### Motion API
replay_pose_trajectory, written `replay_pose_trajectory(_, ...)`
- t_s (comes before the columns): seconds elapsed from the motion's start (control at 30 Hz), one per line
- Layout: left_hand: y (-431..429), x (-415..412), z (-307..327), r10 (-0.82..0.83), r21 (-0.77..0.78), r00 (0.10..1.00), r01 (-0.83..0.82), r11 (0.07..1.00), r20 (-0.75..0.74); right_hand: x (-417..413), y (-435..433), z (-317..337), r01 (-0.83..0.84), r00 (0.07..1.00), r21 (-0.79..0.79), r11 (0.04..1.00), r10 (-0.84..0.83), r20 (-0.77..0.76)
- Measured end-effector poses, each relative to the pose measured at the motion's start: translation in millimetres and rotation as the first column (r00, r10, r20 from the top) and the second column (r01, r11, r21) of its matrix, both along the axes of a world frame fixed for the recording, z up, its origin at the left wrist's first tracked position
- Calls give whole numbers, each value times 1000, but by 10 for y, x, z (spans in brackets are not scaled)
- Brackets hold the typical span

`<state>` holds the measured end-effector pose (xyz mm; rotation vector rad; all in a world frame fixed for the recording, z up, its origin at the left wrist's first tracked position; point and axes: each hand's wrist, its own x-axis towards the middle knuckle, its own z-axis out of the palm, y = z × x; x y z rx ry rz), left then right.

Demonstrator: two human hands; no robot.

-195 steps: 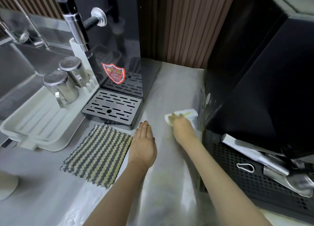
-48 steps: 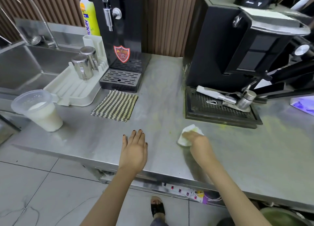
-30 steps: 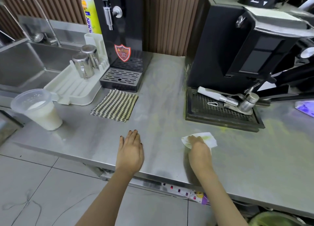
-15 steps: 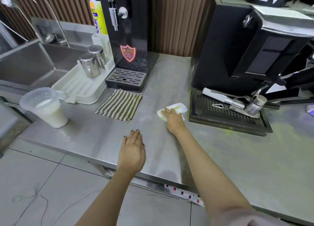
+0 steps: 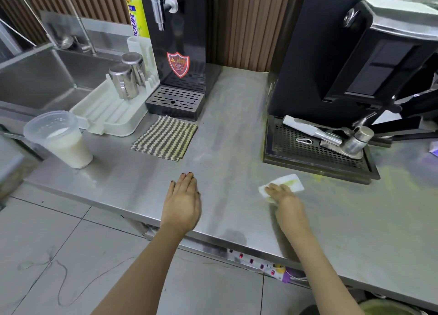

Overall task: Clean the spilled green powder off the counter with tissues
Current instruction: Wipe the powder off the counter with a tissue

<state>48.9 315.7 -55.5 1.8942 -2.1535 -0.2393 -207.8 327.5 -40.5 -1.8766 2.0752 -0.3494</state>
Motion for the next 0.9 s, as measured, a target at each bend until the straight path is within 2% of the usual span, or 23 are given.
replay_pose_trajectory(0.07,-8,1,-11,-1,2,1000,1,1000,-2,131,-17,47,159,986,-2,987,-159,51)
replay_pose_trajectory(0.1,-10,1,-18,0,0,1000,0,1000,-4,307,-9,72,135,990,-15,991,-134,44)
replay_pose_trajectory(0.23,-8,13,-14,-7,6,1000,7,1000,-18,1111,210,35,-197,977,22,980,194,88)
replay_pose_trajectory(0.3,-3,14,-6,-9,4,1000,9,1000,-25,1038,263,22,-223,975,9,975,223,20)
replay_pose_trajectory(0.37,2,7,14,-3,7,1000,3,1000,-31,675,292,10,-97,995,-22,995,97,21)
replay_pose_trajectory(0.43,9,0,25,-1,9,999,2,1000,-43,234,285,-16,126,990,-64,990,-121,71)
replay_pose_trajectory(0.5,13,-5,40,-7,8,999,7,1000,-45,-138,248,23,349,936,-50,936,-345,73)
replay_pose_trajectory(0.57,7,-9,40,-13,20,1000,14,1000,-28,-235,246,72,468,883,-42,883,-466,47)
replay_pose_trajectory(0.63,-4,-17,37,-13,27,1000,14,1000,-5,-14,314,124,367,930,-38,929,-366,45)
replay_pose_trajectory(0.7,2,-37,41,-14,23,1000,13,1000,14,365,486,32,74,994,-3,997,-74,82)
replay_pose_trajectory(0.73,13,-60,46,-13,17,1000,12,1000,21,510,577,-37,-64,992,-15,998,65,110)
replay_pose_trajectory(0.77,27,-101,53,-13,10,1000,13,1000,26,549,640,-102,-170,982,-56,984,174,74)
replay_pose_trajectory(0.8,48,-162,65,-16,2,1000,16,1000,23,475,665,-134,-190,980,-89,978,194,46)
replay_pose_trajectory(0.83,76,-240,77,-25,-6,1000,25,1000,6,313,678,-141,-143,989,-85,986,146,28)
replay_pose_trajectory(0.9,137,-423,96,-54,-9,997,53,999,-46,-90,727,-111,25,999,-60,998,-24,22)
